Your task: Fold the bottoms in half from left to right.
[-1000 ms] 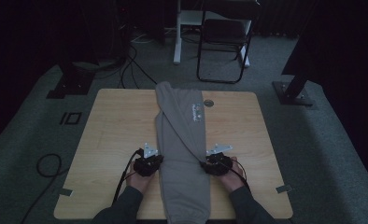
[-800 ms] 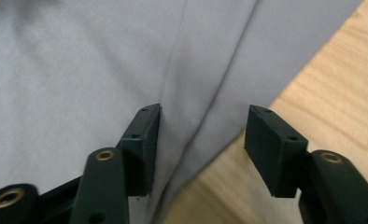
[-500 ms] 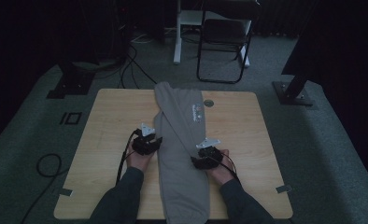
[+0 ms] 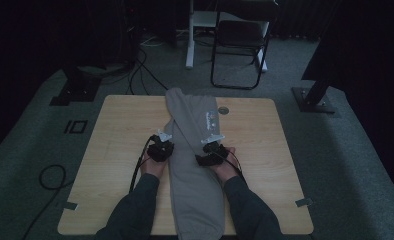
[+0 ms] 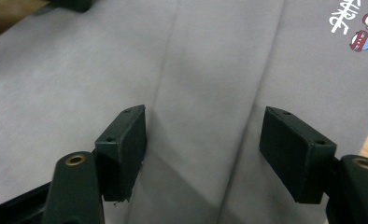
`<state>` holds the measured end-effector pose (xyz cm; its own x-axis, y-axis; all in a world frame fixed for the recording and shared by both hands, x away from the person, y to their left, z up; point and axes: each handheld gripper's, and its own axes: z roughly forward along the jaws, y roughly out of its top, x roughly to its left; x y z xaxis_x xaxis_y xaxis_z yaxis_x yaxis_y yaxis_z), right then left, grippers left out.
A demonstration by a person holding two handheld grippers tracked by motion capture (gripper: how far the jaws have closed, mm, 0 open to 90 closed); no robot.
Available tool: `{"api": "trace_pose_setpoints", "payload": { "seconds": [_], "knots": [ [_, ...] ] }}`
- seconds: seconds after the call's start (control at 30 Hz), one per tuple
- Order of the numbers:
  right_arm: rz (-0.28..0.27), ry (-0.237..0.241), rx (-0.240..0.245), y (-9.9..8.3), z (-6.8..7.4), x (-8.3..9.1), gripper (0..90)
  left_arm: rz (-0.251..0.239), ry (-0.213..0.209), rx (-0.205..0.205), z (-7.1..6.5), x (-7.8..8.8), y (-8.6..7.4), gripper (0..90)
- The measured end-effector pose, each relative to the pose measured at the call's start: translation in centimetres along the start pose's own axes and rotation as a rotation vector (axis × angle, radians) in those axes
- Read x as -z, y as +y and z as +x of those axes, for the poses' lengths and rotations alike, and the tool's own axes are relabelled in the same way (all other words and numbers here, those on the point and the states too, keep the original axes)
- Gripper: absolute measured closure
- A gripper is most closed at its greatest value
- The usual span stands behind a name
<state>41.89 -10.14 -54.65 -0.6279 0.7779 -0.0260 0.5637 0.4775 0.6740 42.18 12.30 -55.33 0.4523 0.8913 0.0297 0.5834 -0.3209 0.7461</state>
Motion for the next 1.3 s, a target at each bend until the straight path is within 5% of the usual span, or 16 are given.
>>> {"api": "trace_pose_setpoints", "payload": {
  "seconds": [0.17, 0.2, 0.3, 0.57, 1.0, 1.3],
  "knots": [
    [-0.021, -0.023, -0.049, -0.1, -1.1, -0.2, 31.9, -0.008, -0.001, 0.001, 0.0, 0.0, -0.1, 82.2],
    [-0.029, -0.071, -0.083, -0.6, -2.4, 0.2, 36.6, -0.01, -0.001, 0.0, 0.0, 0.0, -0.1, 82.2],
    [-0.03, -0.112, -0.133, -1.3, -3.9, 0.9, 43.6, -0.01, 0.001, -0.001, 0.0, 0.0, -0.2, 82.1],
    [-0.042, -0.129, -0.182, -2.9, -6.1, 2.3, 62.8, -0.009, 0.008, -0.008, -0.1, 0.0, -0.1, 82.3],
    [-0.041, -0.127, -0.155, -3.0, -5.5, 2.4, 78.1, -0.011, 0.017, -0.027, -0.5, 0.1, -0.3, 86.1],
    [-0.015, -0.109, -0.057, -4.7, -2.3, 4.3, 85.9, -0.011, -0.031, 0.006, -0.8, 2.2, -2.1, 86.1]
  ]
}}
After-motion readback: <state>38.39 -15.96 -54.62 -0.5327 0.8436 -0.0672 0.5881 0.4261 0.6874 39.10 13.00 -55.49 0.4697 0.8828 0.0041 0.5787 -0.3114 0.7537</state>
